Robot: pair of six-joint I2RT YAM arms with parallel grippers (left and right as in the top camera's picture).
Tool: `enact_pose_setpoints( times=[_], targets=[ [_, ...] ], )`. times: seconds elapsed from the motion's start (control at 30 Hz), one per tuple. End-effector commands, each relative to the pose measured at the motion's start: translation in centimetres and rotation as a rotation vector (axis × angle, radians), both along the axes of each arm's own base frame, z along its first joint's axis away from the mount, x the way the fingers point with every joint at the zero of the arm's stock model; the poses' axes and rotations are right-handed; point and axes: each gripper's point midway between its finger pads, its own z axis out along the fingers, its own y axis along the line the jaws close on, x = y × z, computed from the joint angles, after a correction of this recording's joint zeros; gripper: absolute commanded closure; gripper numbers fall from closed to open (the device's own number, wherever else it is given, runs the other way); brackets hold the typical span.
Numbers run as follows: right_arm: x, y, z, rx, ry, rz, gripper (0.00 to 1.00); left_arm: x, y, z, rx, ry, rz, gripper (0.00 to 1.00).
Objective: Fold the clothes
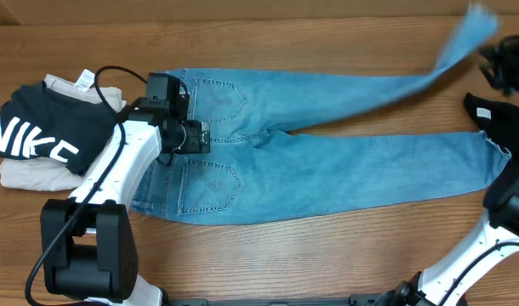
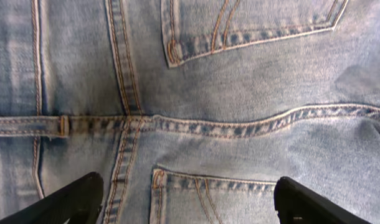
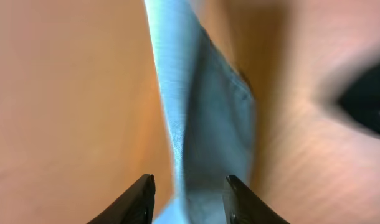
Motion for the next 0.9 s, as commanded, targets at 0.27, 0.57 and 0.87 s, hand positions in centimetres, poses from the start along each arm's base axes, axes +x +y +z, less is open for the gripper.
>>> enact_pose_setpoints(
  times=[0.27, 0.57, 0.87],
  targets=[
    [-3.9, -0.4, -2.4, -0.19, 0.179, 0.132, 0.56, 0.5, -0.2, 0.2, -0.008, -0.016, 0.008, 0.09],
    [-7.3, 1.4, -2.6, -0.12, 0.289, 0.18, 0.53, 2.4, 1.5, 9.3, 0.088, -0.066, 0.044, 0.05],
    [-11.7, 4.9, 12.9, -0.297, 0.048, 0.2, 0.3, -4.8, 6.5, 23.6, 0.244, -0.14, 0.302, 0.07]
  ],
)
